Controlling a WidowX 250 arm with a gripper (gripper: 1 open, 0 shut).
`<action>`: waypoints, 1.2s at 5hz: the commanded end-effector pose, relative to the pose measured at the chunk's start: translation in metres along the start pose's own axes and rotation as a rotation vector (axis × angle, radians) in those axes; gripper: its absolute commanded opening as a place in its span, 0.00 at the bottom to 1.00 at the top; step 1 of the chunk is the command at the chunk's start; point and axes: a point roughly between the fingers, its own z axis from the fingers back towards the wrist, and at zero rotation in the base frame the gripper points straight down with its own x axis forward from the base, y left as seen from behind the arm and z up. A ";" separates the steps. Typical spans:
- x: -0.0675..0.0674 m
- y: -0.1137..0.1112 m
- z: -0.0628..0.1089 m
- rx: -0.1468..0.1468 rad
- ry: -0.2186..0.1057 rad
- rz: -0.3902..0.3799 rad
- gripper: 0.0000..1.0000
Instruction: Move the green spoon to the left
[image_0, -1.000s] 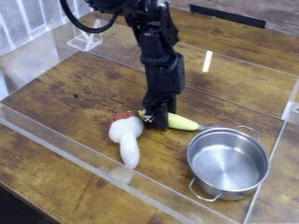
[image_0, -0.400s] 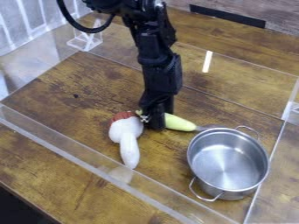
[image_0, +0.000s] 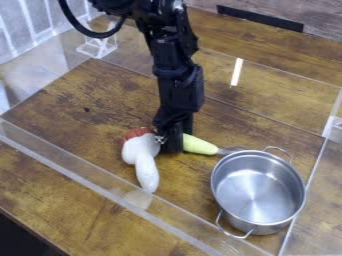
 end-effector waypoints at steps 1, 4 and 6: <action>0.014 0.009 0.044 0.124 -0.001 -0.012 0.00; -0.010 0.001 0.095 0.183 0.088 -0.014 0.00; -0.044 -0.006 0.139 0.240 0.154 0.087 0.00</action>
